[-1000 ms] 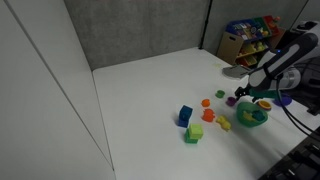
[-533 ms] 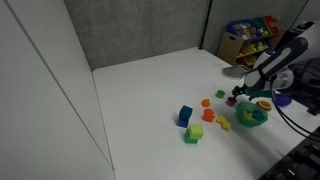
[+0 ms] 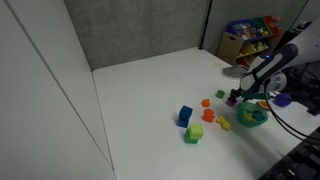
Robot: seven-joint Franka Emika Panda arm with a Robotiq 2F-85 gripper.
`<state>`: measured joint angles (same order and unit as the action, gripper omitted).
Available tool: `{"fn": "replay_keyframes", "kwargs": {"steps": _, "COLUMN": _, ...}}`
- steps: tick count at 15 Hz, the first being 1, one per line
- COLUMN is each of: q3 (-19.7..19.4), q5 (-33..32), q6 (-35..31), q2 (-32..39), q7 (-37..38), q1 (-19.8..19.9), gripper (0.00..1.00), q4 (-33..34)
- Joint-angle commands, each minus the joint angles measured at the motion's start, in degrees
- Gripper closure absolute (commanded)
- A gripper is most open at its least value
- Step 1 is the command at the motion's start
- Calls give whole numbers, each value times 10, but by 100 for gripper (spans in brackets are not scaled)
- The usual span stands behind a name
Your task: Put the purple bowl in the yellow bowl
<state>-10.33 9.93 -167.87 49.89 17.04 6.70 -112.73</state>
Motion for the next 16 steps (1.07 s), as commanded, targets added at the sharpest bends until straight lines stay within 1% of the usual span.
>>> {"fn": "replay_keyframes", "kwargs": {"steps": 1, "q3": -5, "q5": 12, "q6": -2, "q2": 5, "q7": 12, "q1": -14, "gripper": 60, "q4": 8}}
{"fn": "replay_keyframes", "kwargs": {"steps": 2, "q3": -6, "q5": 12, "q6": -1, "q2": -1, "q7": 14, "q1": -17, "gripper": 66, "q4": 3}}
{"fn": "replay_keyframes", "kwargs": {"steps": 4, "q3": -4, "q5": 13, "q6": 0, "q2": -11, "q7": 16, "q1": -19, "gripper": 84, "q4": -5}}
{"fn": "replay_keyframes", "kwargs": {"steps": 6, "q3": -3, "q5": 16, "q6": -5, "q2": -28, "q7": 15, "q1": -18, "gripper": 96, "q4": -22}}
{"fn": "replay_keyframes", "kwargs": {"steps": 8, "q3": -5, "q5": 19, "q6": -16, "q2": -47, "q7": 10, "q1": -14, "gripper": 100, "q4": -43}}
{"fn": "replay_keyframes", "kwargs": {"steps": 9, "q3": -5, "q5": 20, "q6": -19, "q2": -56, "q7": 9, "q1": -11, "gripper": 95, "q4": -50}}
{"fn": "replay_keyframes", "kwargs": {"steps": 12, "q3": -8, "q5": 27, "q6": -32, "q2": -97, "q7": 3, "q1": 4, "gripper": 95, "q4": -87}}
{"fn": "replay_keyframes", "kwargs": {"steps": 16, "q3": -26, "q5": 26, "q6": -36, "q2": -154, "q7": 1, "q1": 15, "gripper": 95, "q4": -140}}
